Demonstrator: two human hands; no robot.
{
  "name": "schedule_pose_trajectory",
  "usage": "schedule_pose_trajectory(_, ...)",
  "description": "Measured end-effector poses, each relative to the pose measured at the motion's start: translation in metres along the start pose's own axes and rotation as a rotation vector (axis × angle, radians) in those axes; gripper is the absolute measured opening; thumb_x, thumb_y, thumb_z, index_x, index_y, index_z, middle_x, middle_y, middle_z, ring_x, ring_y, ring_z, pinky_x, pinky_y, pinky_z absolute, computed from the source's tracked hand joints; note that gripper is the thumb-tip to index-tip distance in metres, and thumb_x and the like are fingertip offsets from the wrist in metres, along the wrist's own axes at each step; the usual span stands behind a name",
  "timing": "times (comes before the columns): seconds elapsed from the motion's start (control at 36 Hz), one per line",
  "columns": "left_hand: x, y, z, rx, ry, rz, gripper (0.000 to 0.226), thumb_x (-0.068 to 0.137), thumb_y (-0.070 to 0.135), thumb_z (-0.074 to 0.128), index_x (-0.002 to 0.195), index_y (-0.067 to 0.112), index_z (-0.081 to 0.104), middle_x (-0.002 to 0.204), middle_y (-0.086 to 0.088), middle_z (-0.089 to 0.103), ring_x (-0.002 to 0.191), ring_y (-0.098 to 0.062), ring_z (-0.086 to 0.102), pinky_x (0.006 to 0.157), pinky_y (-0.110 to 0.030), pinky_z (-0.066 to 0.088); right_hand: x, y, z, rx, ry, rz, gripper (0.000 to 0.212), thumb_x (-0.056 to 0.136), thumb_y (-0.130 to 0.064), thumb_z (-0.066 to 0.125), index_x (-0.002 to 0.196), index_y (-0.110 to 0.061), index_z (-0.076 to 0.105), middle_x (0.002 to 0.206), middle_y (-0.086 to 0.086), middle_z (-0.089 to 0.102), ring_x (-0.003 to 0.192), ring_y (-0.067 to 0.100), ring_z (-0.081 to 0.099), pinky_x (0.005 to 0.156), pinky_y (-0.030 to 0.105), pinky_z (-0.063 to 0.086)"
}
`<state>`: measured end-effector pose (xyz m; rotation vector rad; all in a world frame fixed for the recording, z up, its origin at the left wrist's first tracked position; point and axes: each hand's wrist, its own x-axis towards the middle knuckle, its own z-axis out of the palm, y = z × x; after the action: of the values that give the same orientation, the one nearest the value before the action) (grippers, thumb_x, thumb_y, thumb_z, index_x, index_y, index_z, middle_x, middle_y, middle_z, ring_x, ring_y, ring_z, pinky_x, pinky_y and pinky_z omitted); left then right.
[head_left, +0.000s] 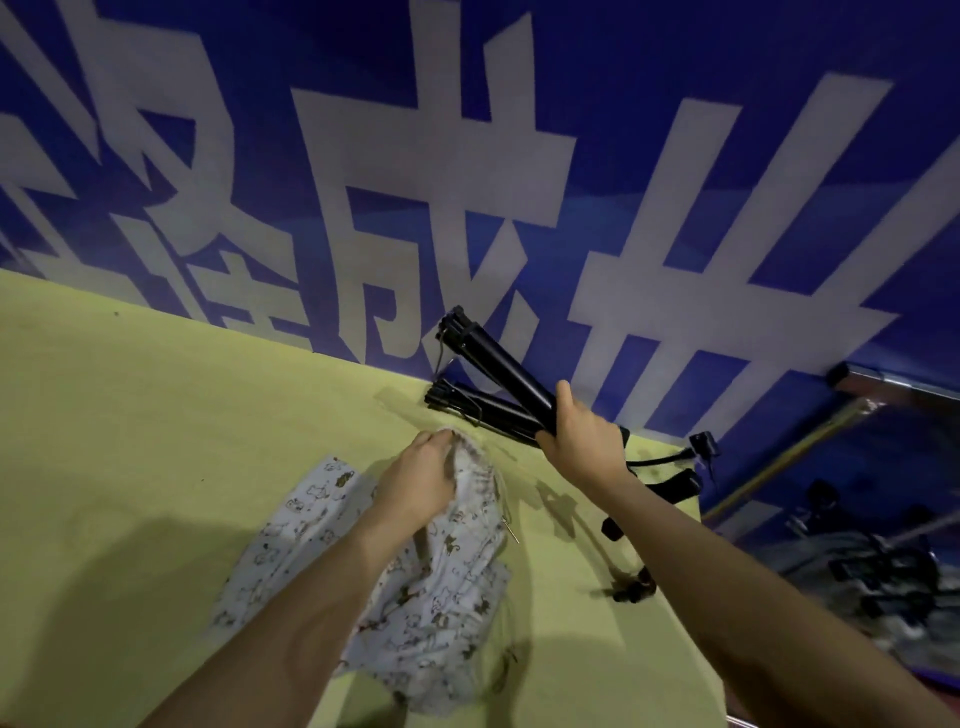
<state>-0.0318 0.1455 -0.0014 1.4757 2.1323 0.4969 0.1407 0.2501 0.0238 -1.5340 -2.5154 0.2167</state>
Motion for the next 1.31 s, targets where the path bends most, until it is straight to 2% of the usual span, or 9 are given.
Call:
schedule_pose_trajectory(0.11, -0.019, 0.006, -0.004, -0.064, -0.088, 0.027, 0.084, 0.082, 0.002, 0.059, 0.151, 0.016, 0.013, 0.154, -0.004, 0.023, 0.136, -0.026, 0.035, 0.108, -0.036, 0.038, -0.03, 0.005, -0.019, 0.089, 0.049, 0.026, 0.036, 0.085, -0.022, 0.052, 0.117, -0.019, 0.035, 0.097, 0.006, 0.061, 0.079, 0.032, 0.061, 0.063, 0.039, 0.051)
schedule_pose_trajectory(0.22, -0.035, 0.013, -0.009, -0.09, -0.169, 0.034, 0.095, 0.079, -0.001, 0.063, 0.152, 0.017, 0.004, 0.158, 0.0, 0.01, 0.131, -0.03, 0.043, 0.1, -0.039, 0.044, -0.06, 0.013, -0.032, 0.177, 0.087, 0.045, 0.036, 0.085, -0.025, 0.057, 0.118, -0.019, 0.043, 0.095, 0.003, 0.062, 0.081, 0.029, 0.059, 0.06, 0.031, 0.04)
schedule_pose_trajectory(0.47, -0.054, 0.021, -0.012, -0.12, -0.125, 0.061, 0.092, 0.076, 0.0, 0.067, 0.15, 0.011, 0.015, 0.148, -0.01, 0.029, 0.121, -0.033, 0.05, 0.083, -0.033, 0.049, -0.128, 0.03, -0.038, 0.299, 0.092, 0.055, 0.041, 0.076, -0.02, 0.064, 0.115, -0.023, 0.051, 0.077, 0.001, 0.059, 0.072, 0.029, 0.057, 0.057, 0.03, 0.037)
schedule_pose_trajectory(0.64, -0.061, 0.014, -0.01, -0.205, -0.088, 0.105, 0.058, 0.067, -0.004, 0.073, 0.118, 0.004, 0.046, 0.115, -0.013, 0.051, 0.097, -0.031, 0.06, 0.067, -0.034, 0.05, -0.158, 0.028, -0.033, 0.233, -0.11, -0.004, 0.035, 0.078, -0.021, 0.062, 0.111, -0.021, 0.051, 0.086, 0.002, 0.058, 0.078, 0.025, 0.053, 0.061, 0.03, 0.035)
schedule_pose_trajectory(0.75, -0.072, 0.003, -0.011, -0.161, -0.12, 0.13, 0.089, 0.066, 0.001, 0.078, 0.142, 0.009, 0.032, 0.134, -0.004, 0.036, 0.117, -0.025, 0.05, 0.085, -0.029, 0.049, -0.165, 0.024, -0.027, 0.241, -0.174, -0.013, 0.033, 0.079, -0.02, 0.061, 0.111, -0.022, 0.05, 0.086, 0.0, 0.057, 0.077, 0.022, 0.052, 0.063, 0.029, 0.037)
schedule_pose_trajectory(0.89, -0.079, -0.003, -0.02, -0.217, -0.075, 0.127, 0.101, 0.07, -0.005, 0.071, 0.151, 0.015, 0.014, 0.14, -0.007, 0.03, 0.125, -0.03, 0.045, 0.079, -0.027, 0.048, -0.155, 0.021, -0.025, 0.14, -0.2, -0.048, 0.036, 0.078, -0.023, 0.06, 0.113, -0.025, 0.051, 0.093, 0.004, 0.064, 0.085, 0.027, 0.059, 0.071, 0.035, 0.048)
schedule_pose_trajectory(0.97, -0.082, 0.0, -0.026, -0.111, -0.075, 0.17, 0.099, 0.073, -0.003, 0.07, 0.151, 0.012, 0.012, 0.144, -0.003, 0.026, 0.125, -0.023, 0.043, 0.088, -0.022, 0.043, -0.149, 0.019, -0.024, -0.012, -0.22, -0.133, 0.031, 0.079, -0.023, 0.057, 0.109, -0.026, 0.049, 0.095, 0.003, 0.064, 0.087, 0.028, 0.06, 0.067, 0.034, 0.046)
schedule_pose_trajectory(1.08, -0.086, 0.006, -0.028, 0.143, -0.139, 0.203, 0.098, 0.076, 0.005, 0.068, 0.151, 0.014, 0.005, 0.142, -0.003, 0.022, 0.118, -0.027, 0.047, 0.098, -0.039, 0.047, -0.14, 0.014, -0.027, -0.162, -0.171, -0.213, 0.032, 0.083, -0.022, 0.054, 0.114, -0.025, 0.047, 0.1, 0.002, 0.064, 0.086, 0.026, 0.06, 0.066, 0.034, 0.05)
schedule_pose_trajectory(1.31, -0.096, 0.016, -0.032, 0.445, -0.002, 0.176, 0.085, 0.082, -0.003, 0.055, 0.15, 0.015, 0.007, 0.142, -0.004, 0.021, 0.115, -0.031, 0.042, 0.077, -0.038, 0.05, -0.122, 0.004, -0.036, -0.371, -0.017, -0.285, 0.037, 0.088, -0.015, 0.05, 0.124, -0.02, 0.047, 0.112, 0.007, 0.059, 0.104, 0.031, 0.057, 0.081, 0.035, 0.041)
